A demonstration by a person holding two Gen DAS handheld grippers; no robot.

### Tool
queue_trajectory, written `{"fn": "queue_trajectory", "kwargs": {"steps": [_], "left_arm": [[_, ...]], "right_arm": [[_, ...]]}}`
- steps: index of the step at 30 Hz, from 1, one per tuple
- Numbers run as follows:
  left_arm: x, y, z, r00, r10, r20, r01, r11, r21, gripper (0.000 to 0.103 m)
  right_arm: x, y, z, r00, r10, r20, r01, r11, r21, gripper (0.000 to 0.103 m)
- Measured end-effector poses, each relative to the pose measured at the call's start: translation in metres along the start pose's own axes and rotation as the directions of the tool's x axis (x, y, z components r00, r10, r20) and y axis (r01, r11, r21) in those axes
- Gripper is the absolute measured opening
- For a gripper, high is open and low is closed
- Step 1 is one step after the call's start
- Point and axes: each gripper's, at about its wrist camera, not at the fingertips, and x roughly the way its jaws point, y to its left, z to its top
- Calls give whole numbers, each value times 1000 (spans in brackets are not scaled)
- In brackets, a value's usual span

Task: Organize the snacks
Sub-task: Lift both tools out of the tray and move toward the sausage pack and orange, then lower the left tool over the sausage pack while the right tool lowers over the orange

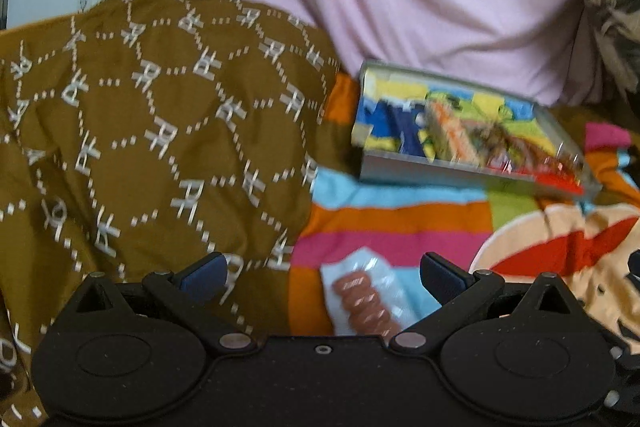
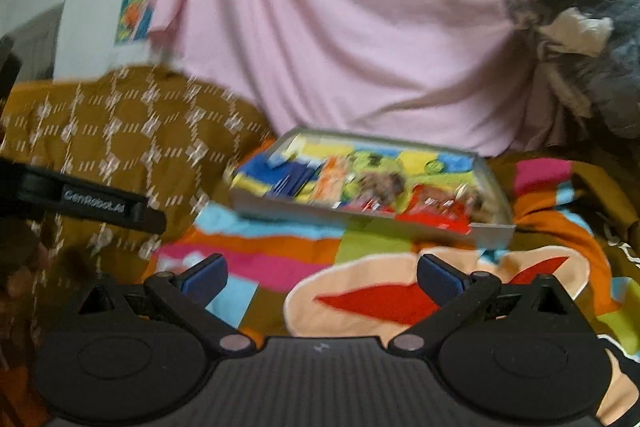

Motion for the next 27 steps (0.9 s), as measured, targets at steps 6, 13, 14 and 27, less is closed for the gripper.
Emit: {"fn": "queue_trajectory", "kwargs": {"steps": [6,13,14,27], "left_arm": [[12,7,-13,998,7,-66,-7,1000,-1,102],[24,4,-21,993,2,-115,0,1000,17,102],[26,3,-21,993,1,-120,1,1000,19,102],[45,-10,-24,986,-11,-164,20,998,55,102]], "right_arm": [[15,27,-13,988,44,-147,-61,992,-114,103],[30,35,-25,956,54,-289,-94,987,-128,103],[32,35,-26,950,56,-307,-96,989,-116,103],[48,34,-31,904,91,-418,-140,986,-88,103]]}}
